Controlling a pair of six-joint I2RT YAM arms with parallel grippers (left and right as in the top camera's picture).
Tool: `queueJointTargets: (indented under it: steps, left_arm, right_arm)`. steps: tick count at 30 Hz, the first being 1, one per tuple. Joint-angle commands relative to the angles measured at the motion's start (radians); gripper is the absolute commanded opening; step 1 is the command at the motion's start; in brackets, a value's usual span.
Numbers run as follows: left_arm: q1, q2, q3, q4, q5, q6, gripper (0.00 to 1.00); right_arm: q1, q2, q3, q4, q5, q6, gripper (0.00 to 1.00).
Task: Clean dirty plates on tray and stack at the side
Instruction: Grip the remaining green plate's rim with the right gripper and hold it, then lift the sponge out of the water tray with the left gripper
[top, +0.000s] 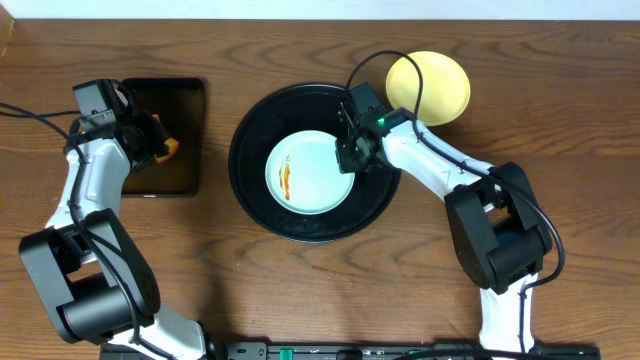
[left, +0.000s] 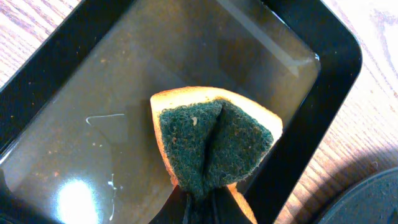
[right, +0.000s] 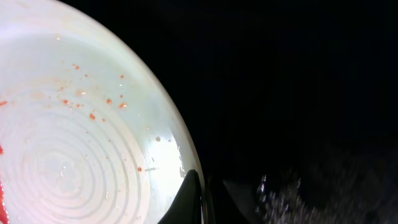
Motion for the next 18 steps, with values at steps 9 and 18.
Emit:
queueJointTargets:
  steps: [9, 18]
  left_arm:
    - [0.005, 0.172, -0.010, 0.050, -0.032, 0.091, 0.08]
    - [0.005, 0.179, -0.002, 0.051, -0.029, 0.077, 0.08]
  right_arm:
    - [0.010, 0.013, -0.011, 0.054, 0.095, 0.019, 0.01]
    - [0.016, 0.013, -0.011, 0.052, 0.099, 0.019, 0.01]
